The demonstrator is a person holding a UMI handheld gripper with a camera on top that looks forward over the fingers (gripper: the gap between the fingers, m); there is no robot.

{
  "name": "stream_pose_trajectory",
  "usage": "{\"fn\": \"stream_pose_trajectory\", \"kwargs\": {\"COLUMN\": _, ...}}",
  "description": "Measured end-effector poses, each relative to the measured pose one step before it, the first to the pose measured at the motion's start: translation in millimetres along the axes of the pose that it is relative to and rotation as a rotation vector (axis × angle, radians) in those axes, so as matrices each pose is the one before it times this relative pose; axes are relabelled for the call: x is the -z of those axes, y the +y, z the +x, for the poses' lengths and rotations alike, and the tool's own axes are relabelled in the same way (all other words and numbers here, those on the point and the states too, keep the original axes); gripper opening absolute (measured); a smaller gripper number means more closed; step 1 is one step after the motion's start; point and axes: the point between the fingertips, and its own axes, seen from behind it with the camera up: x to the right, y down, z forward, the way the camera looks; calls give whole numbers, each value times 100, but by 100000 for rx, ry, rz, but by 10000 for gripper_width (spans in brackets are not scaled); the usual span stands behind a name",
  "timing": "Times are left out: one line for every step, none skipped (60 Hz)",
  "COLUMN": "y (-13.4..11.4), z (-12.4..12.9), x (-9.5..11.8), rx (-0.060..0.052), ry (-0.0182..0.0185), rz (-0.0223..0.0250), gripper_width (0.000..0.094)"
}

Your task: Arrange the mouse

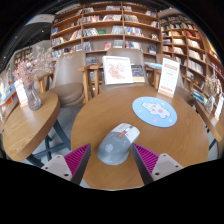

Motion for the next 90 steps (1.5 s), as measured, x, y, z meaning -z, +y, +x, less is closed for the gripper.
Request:
{"fn": "stream_pose_trajectory", "kwargs": {"y": -151, "z": -5, "x": -174, "rx": 44, "ry": -213, "rz": -53, "gripper_width": 853}}
{"fn": "stream_pose_trajectory", "kwargs": {"y": -183, "z": -37, "x": -176, "rx": -15, "ry": -207, "rz": -139, "gripper_width": 854}}
{"fn": "stream_pose_trajectory", "kwargs": {"y": -139, "z": -37, "x": -204, "rx": 11, "ry": -222, "rz": -232, "gripper_width": 851}}
{"fn": "stream_pose_trajectory", "kwargs": {"y": -140, "z": -78, "x": -224, "rx": 14, "ry": -204, "rz": -318, "gripper_width": 853}}
{"fn": "stream_pose_trajectory", "kwargs": {"y": -105, "z": -152, "x": -366, "rx": 38, "ry": -27, "rz": -342, "gripper_width": 854}}
{"fn": "stream_pose_trajectory", "kwargs": {"y": -133, "z": -36, "x": -227, "rx": 1, "ry": -214, "rz": -215, "gripper_width": 854}}
{"fn": "stream_pose_trajectory", "kwargs": {"y": -179, "z": -16, "x": -215, "rx": -47, "ry": -198, "rz": -126, "gripper_width": 853}}
{"fn": "stream_pose_trajectory", "kwargs": {"y": -176, "z": -15, "x": -203, "rx": -24, "ry": -155, "rz": -105, "gripper_width": 854}}
{"fn": "stream_pose_trajectory", "kwargs": {"y": -168, "z": -16, "x": -196, "rx": -34, "ry": -92, "rz": -161, "gripper_width": 854}}
{"fn": "stream_pose_trajectory", "kwargs": {"y": -163, "z": 12, "x": -198, "rx": -49, "ry": -77, "rz": -253, "gripper_width": 854}}
{"fn": "stream_pose_trajectory", "kwargs": {"y": -158, "z": -38, "x": -230, "rx": -151, "ry": -148, "rz": -285, "gripper_width": 854}}
{"fn": "stream_pose_trajectory", "kwargs": {"y": -152, "z": -57, "x": -207, "rx": -75, "ry": -124, "rz": -247, "gripper_width": 854}}
{"fn": "stream_pose_trajectory", "kwargs": {"y": -114, "z": -171, "x": -249, "rx": 9, "ry": -79, "rz": -87, "gripper_width": 854}}
{"fn": "stream_pose_trajectory", "kwargs": {"y": -154, "z": -80, "x": -176, "rx": 15, "ry": -237, "rz": -151, "gripper_width": 854}}
{"fn": "stream_pose_trajectory", "kwargs": {"y": -153, "z": -85, "x": -200, "rx": 65, "ry": -233, "rz": -139, "gripper_width": 854}}
{"fn": "stream_pose_trajectory", "kwargs": {"y": -151, "z": -57, "x": -174, "rx": 144, "ry": -173, "rz": -173, "gripper_width": 853}}
{"fn": "stream_pose_trajectory", "kwargs": {"y": -144, "z": -62, "x": -205, "rx": 126, "ry": -73, "rz": -111, "gripper_width": 854}}
{"fn": "stream_pose_trajectory", "kwargs": {"y": -138, "z": -60, "x": -179, "rx": 230, "ry": -34, "rz": -86, "gripper_width": 853}}
{"fn": "stream_pose_trajectory", "kwargs": {"y": -130, "z": -66, "x": -190, "rx": 248, "ry": -58, "rz": -108, "gripper_width": 853}}
{"fn": "stream_pose_trajectory", "kwargs": {"y": -112, "z": -17, "x": -194, "rx": 317, "ry": 71, "rz": -42, "gripper_width": 854}}
{"fn": "stream_pose_trajectory", "kwargs": {"y": -93, "z": -24, "x": -183, "rx": 382, "ry": 92, "rz": -69, "gripper_width": 853}}
{"fn": "stream_pose_trajectory", "kwargs": {"y": -102, "z": -41, "x": -187, "rx": 300, "ry": 79, "rz": -46, "gripper_width": 853}}
{"fn": "stream_pose_trajectory", "kwargs": {"y": -198, "z": -7, "x": -95, "rx": 164, "ry": 18, "rz": -42, "gripper_width": 855}}
{"fn": "stream_pose_trajectory", "kwargs": {"y": -107, "z": 17, "x": -139, "rx": 157, "ry": 99, "rz": -14, "gripper_width": 856}}
{"fn": "stream_pose_trajectory", "kwargs": {"y": -67, "z": -4, "x": -132, "rx": 124, "ry": 160, "rz": -90, "gripper_width": 854}}
{"fn": "stream_pose_trajectory", "kwargs": {"y": -35, "z": 17, "x": -126, "rx": 131, "ry": 178, "rz": -174, "gripper_width": 852}}
{"fn": "stream_pose_trajectory", "kwargs": {"y": -13, "z": -37, "x": -134, "rx": 152, "ry": 147, "rz": -211, "gripper_width": 851}}
{"fn": "stream_pose_trajectory", "kwargs": {"y": -21, "z": 10, "x": -114, "rx": 95, "ry": 56, "rz": -222, "gripper_width": 849}}
{"fn": "stream_pose_trajectory", "kwargs": {"y": -25, "z": 54, "x": -56, "rx": 73, "ry": 173, "rz": -150, "gripper_width": 844}}
{"fn": "stream_pose_trajectory", "kwargs": {"y": -129, "z": 48, "x": -53, "rx": 76, "ry": 152, "rz": 322, "gripper_width": 834}}
{"fn": "stream_pose_trajectory", "kwargs": {"y": -32, "z": 46, "x": -27, "rx": 9, "ry": 168, "rz": -49, "gripper_width": 824}}
{"fn": "stream_pose_trajectory", "kwargs": {"y": -21, "z": 27, "x": -31, "rx": -31, "ry": 65, "rz": -25, "gripper_width": 813}}
{"fn": "stream_pose_trajectory", "kwargs": {"y": -35, "z": 9, "x": -39, "rx": -122, "ry": -11, "rz": 90, "gripper_width": 796}}
{"fn": "stream_pose_trajectory", "kwargs": {"y": -51, "z": 18, "x": -55, "rx": -71, "ry": -46, "rz": 159, "gripper_width": 775}}
{"fn": "stream_pose_trajectory", "kwargs": {"y": -49, "z": 27, "x": -61, "rx": 33, "ry": 14, "rz": 193, "gripper_width": 742}}
{"fn": "stream_pose_trajectory", "kwargs": {"y": -67, "z": 109, "x": -56, "rx": 208, "ry": 159, "rz": 272, "gripper_width": 703}}
{"fn": "stream_pose_trajectory", "kwargs": {"y": -88, "z": 204, "x": -62, "rx": 386, "ry": 323, "rz": 350, "gripper_width": 612}}
{"fn": "stream_pose_trajectory", "kwargs": {"y": -109, "z": 250, "x": -67, "rx": 505, "ry": 621, "rz": 537, "gripper_width": 492}}
{"fn": "stream_pose_trajectory", "kwargs": {"y": -81, "z": -93, "x": -40, "rx": 145, "ry": -624, "rz": 367, "gripper_width": 480}}
{"fn": "stream_pose_trajectory", "kwargs": {"y": 38, "z": -50, "x": -31, "rx": -133, "ry": -416, "rz": -94, "gripper_width": 476}}
{"fn": "stream_pose_trajectory", "kwargs": {"y": 16, "z": -9, "x": 3, "rx": 142, "ry": -283, "rz": -93, "gripper_width": 469}}
{"fn": "stream_pose_trajectory", "kwargs": {"y": -14, "z": -68, "x": 31, "rx": 392, "ry": -203, "rz": -163, "gripper_width": 457}}
{"fn": "stream_pose_trajectory", "kwargs": {"y": 73, "z": -17, "x": 59, "rx": 526, "ry": -307, "rz": -470, "gripper_width": 450}}
{"fn": "stream_pose_trajectory", "kwargs": {"y": 21, "z": -48, "x": 93, "rx": 488, "ry": -491, "rz": -377, "gripper_width": 446}}
{"fn": "stream_pose_trajectory", "kwargs": {"y": -34, "z": -54, "x": 138, "rx": 181, "ry": -685, "rz": -280, "gripper_width": 442}}
{"fn": "stream_pose_trajectory", "kwargs": {"y": -141, "z": -76, "x": 204, "rx": -151, "ry": -952, "rz": 47, "gripper_width": 442}}
{"fn": "stream_pose_trajectory", "kwargs": {"y": -190, "z": -203, "x": 248, "rx": -410, "ry": -988, "rz": 312, "gripper_width": 442}}
{"fn": "stream_pose_trajectory", "kwargs": {"y": -385, "z": -52, "x": 375, "rx": -224, "ry": -1109, "rz": 626, "gripper_width": 436}}
{"fn": "stream_pose_trajectory", "kwargs": {"y": -457, "z": 16, "x": 366, "rx": -47, "ry": -991, "rz": 878, "gripper_width": 436}}
{"fn": "stream_pose_trajectory", "kwargs": {"y": -555, "z": 107, "x": 367, "rx": 40, "ry": -661, "rz": 1114, "gripper_width": 438}}
{"fn": "stream_pose_trajectory", "kwargs": {"y": -636, "z": 173, "x": 391, "rx": 185, "ry": -403, "rz": 1278, "gripper_width": 437}}
{"fn": "stream_pose_trajectory", "kwargs": {"y": -710, "z": 255, "x": 383, "rx": 404, "ry": -195, "rz": 1445, "gripper_width": 437}}
{"fn": "stream_pose_trajectory", "kwargs": {"y": -752, "z": 296, "x": 363, "rx": 565, "ry": -82, "rz": 1478, "gripper_width": 437}}
{"fn": "stream_pose_trajectory", "kwargs": {"y": -789, "z": 362, "x": 292, "rx": 773, "ry": 26, "rz": 1329, "gripper_width": 437}}
{"fn": "stream_pose_trajectory", "kwargs": {"y": -756, "z": 424, "x": 343, "rx": 773, "ry": 137, "rz": 1255, "gripper_width": 438}}
{"fn": "stream_pose_trajectory", "kwargs": {"y": -893, "z": 383, "x": 303, "rx": 426, "ry": 199, "rz": 1078, "gripper_width": 437}}
{"fn": "stream_pose_trajectory", "kwargs": {"y": -803, "z": 499, "x": 411, "rx": 236, "ry": 263, "rz": 1170, "gripper_width": 436}}
{"fn": "stream_pose_trajectory", "kwargs": {"y": -772, "z": 518, "x": 248, "rx": -104, "ry": 162, "rz": 1294, "gripper_width": 437}}
{"fn": "stream_pose_trajectory", "kwargs": {"y": -761, "z": 575, "x": 182, "rx": -322, "ry": 24, "rz": 1189, "gripper_width": 437}}
{"fn": "stream_pose_trajectory", "kwargs": {"y": -727, "z": 601, "x": 150, "rx": -393, "ry": -8, "rz": 1082, "gripper_width": 436}}
{"fn": "stream_pose_trajectory", "kwargs": {"y": -682, "z": 723, "x": 10, "rx": -354, "ry": 43, "rz": 1149, "gripper_width": 436}}
{"fn": "stream_pose_trajectory", "kwargs": {"y": -642, "z": 702, "x": 50, "rx": -337, "ry": 293, "rz": 1004, "gripper_width": 437}}
{"fn": "stream_pose_trajectory", "kwargs": {"y": -601, "z": 831, "x": -9, "rx": -198, "ry": 662, "rz": 899, "gripper_width": 436}}
{"fn": "stream_pose_trajectory", "kwargs": {"y": -539, "z": 974, "x": -104, "rx": 50, "ry": 1119, "rz": 747, "gripper_width": 436}}
{"fn": "stream_pose_trajectory", "kwargs": {"y": -529, "z": 1219, "x": -91, "rx": 194, "ry": 1411, "rz": 553, "gripper_width": 436}}
{"fn": "stream_pose_trajectory", "kwargs": {"y": -476, "z": 862, "x": -446, "rx": 200, "ry": 1748, "rz": 226, "gripper_width": 436}}
{"fn": "stream_pose_trajectory", "kwargs": {"y": -251, "z": 1038, "x": -376, "rx": 181, "ry": 1942, "rz": 340, "gripper_width": 437}}
{"fn": "stream_pose_trajectory", "kwargs": {"y": -143, "z": 1100, "x": -399, "rx": -40, "ry": 1935, "rz": 132, "gripper_width": 436}}
{"fn": "stream_pose_trajectory", "kwargs": {"y": -35, "z": 1034, "x": -434, "rx": -345, "ry": 1801, "rz": -98, "gripper_width": 437}}
{"fn": "stream_pose_trajectory", "kwargs": {"y": 177, "z": 1148, "x": -325, "rx": -601, "ry": 1541, "rz": -24, "gripper_width": 437}}
{"fn": "stream_pose_trajectory", "kwargs": {"y": 88, "z": 770, "x": -515, "rx": -946, "ry": 955, "rz": -398, "gripper_width": 437}}
{"fn": "stream_pose_trajectory", "kwargs": {"y": 126, "z": 645, "x": -510, "rx": -1010, "ry": 464, "rz": -526, "gripper_width": 437}}
{"fn": "stream_pose_trajectory", "kwargs": {"y": 220, "z": 589, "x": -525, "rx": -1005, "ry": 163, "rz": -635, "gripper_width": 436}}
{"fn": "stream_pose_trajectory", "kwargs": {"y": 365, "z": 994, "x": -356, "rx": -870, "ry": -81, "rz": -669, "gripper_width": 435}}
{"fn": "stream_pose_trajectory", "kwargs": {"y": 93, "z": 238, "x": -622, "rx": -1257, "ry": -63, "rz": -1125, "gripper_width": 436}}
{"fn": "stream_pose_trajectory", "kwargs": {"y": 321, "z": 362, "x": -542, "rx": -873, "ry": 85, "rz": -1075, "gripper_width": 437}}
{"fn": "stream_pose_trajectory", "kwargs": {"y": 369, "z": 402, "x": -527, "rx": -452, "ry": 160, "rz": -1065, "gripper_width": 435}}
{"fn": "stream_pose_trajectory", "kwargs": {"y": 379, "z": 369, "x": -518, "rx": -132, "ry": 273, "rz": -988, "gripper_width": 435}}
{"fn": "stream_pose_trajectory", "kwargs": {"y": 336, "z": 331, "x": -488, "rx": -67, "ry": 333, "rz": -824, "gripper_width": 436}}
{"fn": "stream_pose_trajectory", "kwargs": {"y": 359, "z": 275, "x": -469, "rx": -83, "ry": 233, "rz": -689, "gripper_width": 435}}
{"fn": "stream_pose_trajectory", "kwargs": {"y": 525, "z": 350, "x": -408, "rx": 151, "ry": 152, "rz": -538, "gripper_width": 436}}
{"fn": "stream_pose_trajectory", "kwargs": {"y": 377, "z": 170, "x": -414, "rx": 231, "ry": -75, "rz": -699, "gripper_width": 437}}
{"fn": "stream_pose_trajectory", "kwargs": {"y": 463, "z": 256, "x": -569, "rx": 225, "ry": -123, "rz": -509, "gripper_width": 437}}
{"fn": "stream_pose_trajectory", "kwargs": {"y": 273, "z": 203, "x": -257, "rx": -174, "ry": -272, "rz": -721, "gripper_width": 435}}
{"fn": "stream_pose_trajectory", "kwargs": {"y": 286, "z": 105, "x": -305, "rx": -321, "ry": -201, "rz": -528, "gripper_width": 435}}
{"fn": "stream_pose_trajectory", "kwargs": {"y": 296, "z": 52, "x": -285, "rx": -249, "ry": -336, "rz": -520, "gripper_width": 435}}
{"fn": "stream_pose_trajectory", "kwargs": {"y": 281, "z": 7, "x": -297, "rx": -58, "ry": -450, "rz": -521, "gripper_width": 435}}
{"fn": "stream_pose_trajectory", "kwargs": {"y": 240, "z": 8, "x": -276, "rx": -26, "ry": -440, "rz": -487, "gripper_width": 435}}
{"fn": "stream_pose_trajectory", "kwargs": {"y": 218, "z": 31, "x": -271, "rx": -195, "ry": -311, "rz": -380, "gripper_width": 435}}
{"fn": "stream_pose_trajectory", "kwargs": {"y": 204, "z": 27, "x": -263, "rx": -284, "ry": -190, "rz": -367, "gripper_width": 434}}
